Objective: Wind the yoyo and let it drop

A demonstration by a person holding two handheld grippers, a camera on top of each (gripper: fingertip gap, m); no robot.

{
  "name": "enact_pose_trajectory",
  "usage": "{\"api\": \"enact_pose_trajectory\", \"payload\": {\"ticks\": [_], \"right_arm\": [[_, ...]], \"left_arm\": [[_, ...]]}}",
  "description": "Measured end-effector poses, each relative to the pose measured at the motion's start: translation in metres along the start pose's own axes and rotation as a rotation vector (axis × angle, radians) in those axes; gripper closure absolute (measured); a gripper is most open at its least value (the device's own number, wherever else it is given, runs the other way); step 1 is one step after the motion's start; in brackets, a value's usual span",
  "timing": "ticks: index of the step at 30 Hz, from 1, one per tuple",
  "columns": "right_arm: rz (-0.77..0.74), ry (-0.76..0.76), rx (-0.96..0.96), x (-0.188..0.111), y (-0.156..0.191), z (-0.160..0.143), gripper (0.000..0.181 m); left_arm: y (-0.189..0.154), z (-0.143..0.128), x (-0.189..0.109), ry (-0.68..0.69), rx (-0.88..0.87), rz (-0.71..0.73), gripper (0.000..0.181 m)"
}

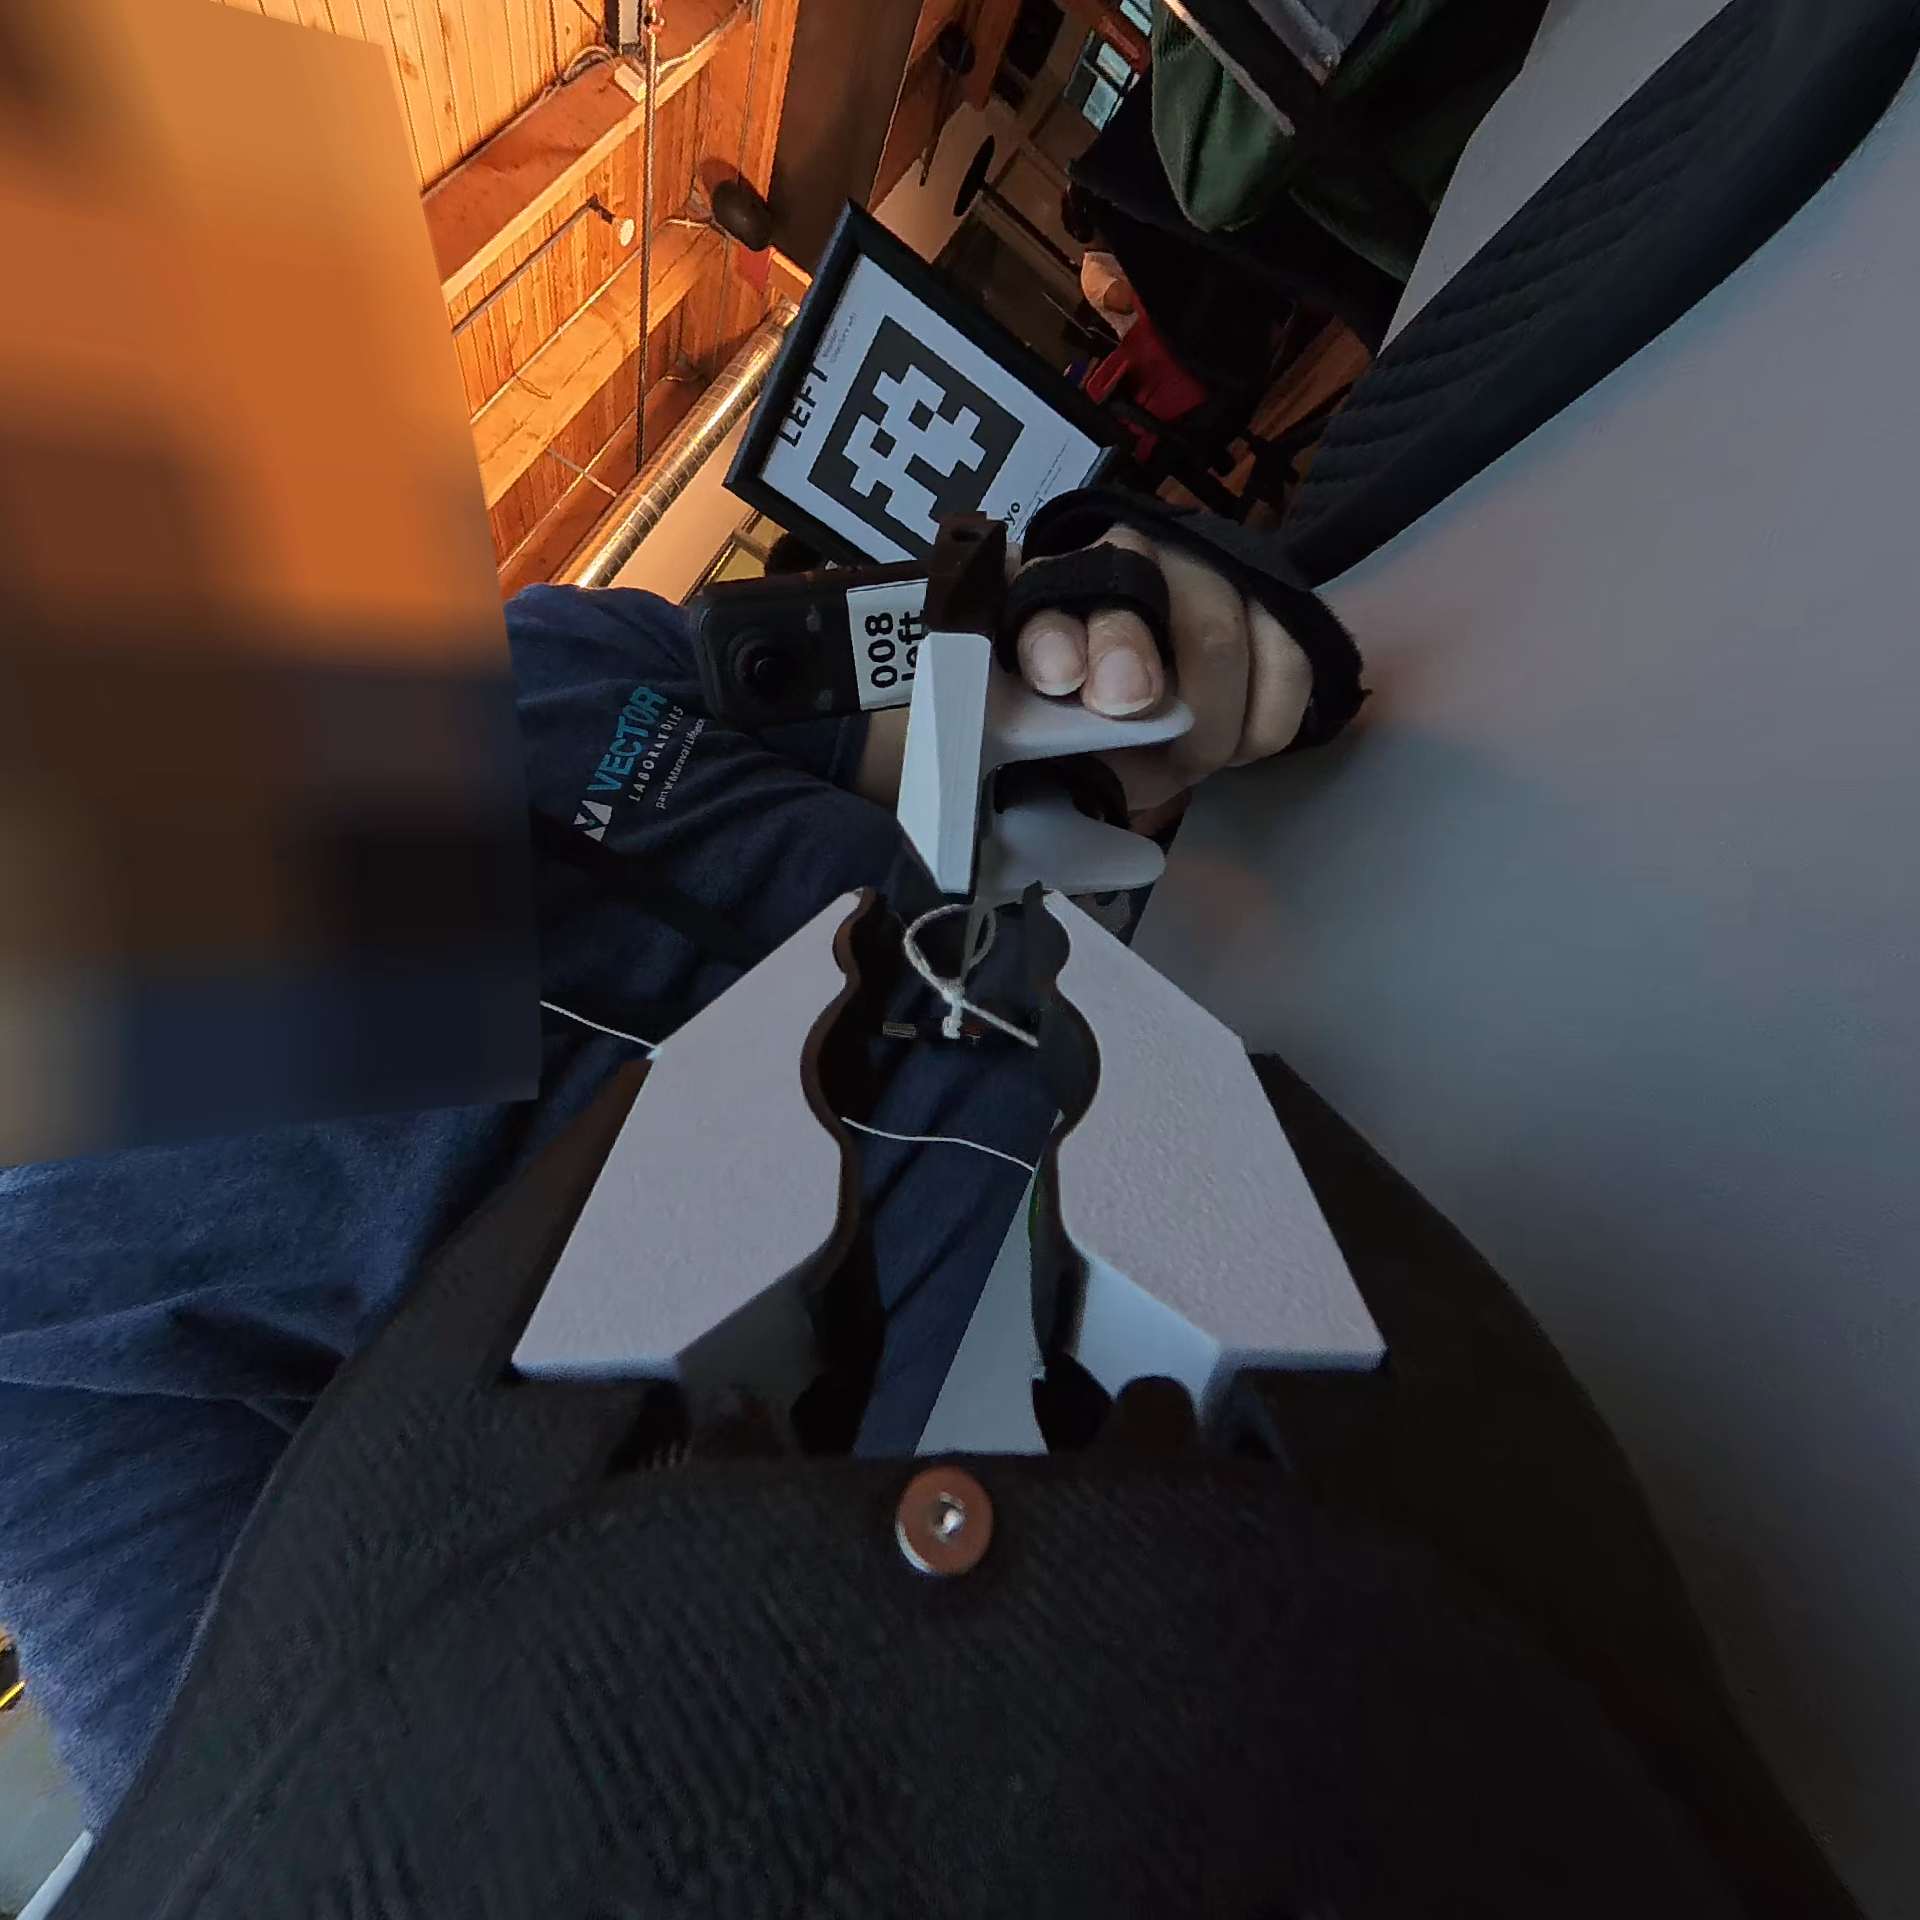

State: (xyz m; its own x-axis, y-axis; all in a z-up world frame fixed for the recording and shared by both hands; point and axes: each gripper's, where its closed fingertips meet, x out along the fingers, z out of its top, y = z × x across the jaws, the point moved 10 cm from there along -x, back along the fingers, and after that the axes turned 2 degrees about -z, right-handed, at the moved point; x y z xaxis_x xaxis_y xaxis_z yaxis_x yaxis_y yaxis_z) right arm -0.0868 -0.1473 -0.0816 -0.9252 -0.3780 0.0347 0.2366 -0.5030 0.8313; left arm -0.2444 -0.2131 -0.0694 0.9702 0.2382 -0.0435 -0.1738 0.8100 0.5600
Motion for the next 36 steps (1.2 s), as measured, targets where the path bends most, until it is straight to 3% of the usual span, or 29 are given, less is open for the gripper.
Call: {"api": "enact_pose_trajectory", "payload": {"ticks": [9,17,27,31,36], "right_arm": [[-0.084,0.035,-0.096,-0.011,0.005,-0.002,0.160],[-0.301,-0.029,-0.186,-0.032,0.020,-0.008,0.159],[-0.289,0.104,-0.177,-0.006,0.016,-0.014,0.160],[-0.285,0.115,-0.198,-0.002,0.019,-0.013,0.177],[-0.285,0.092,-0.224,-0.003,0.021,-0.012,0.181]], "left_arm": [[0.001,0.001,-0.003,-0.009,-0.005,0.010,0.169],[0.002,-0.003,-0.003,0.033,-0.003,0.024,0.169],[0.002,-0.006,-0.003,0.058,0.006,0.020,0.169],[0.001,-0.007,-0.002,0.078,0.021,0.015,0.169],[-0.002,-0.009,0.001,0.104,0.042,0.003,0.170]]}}
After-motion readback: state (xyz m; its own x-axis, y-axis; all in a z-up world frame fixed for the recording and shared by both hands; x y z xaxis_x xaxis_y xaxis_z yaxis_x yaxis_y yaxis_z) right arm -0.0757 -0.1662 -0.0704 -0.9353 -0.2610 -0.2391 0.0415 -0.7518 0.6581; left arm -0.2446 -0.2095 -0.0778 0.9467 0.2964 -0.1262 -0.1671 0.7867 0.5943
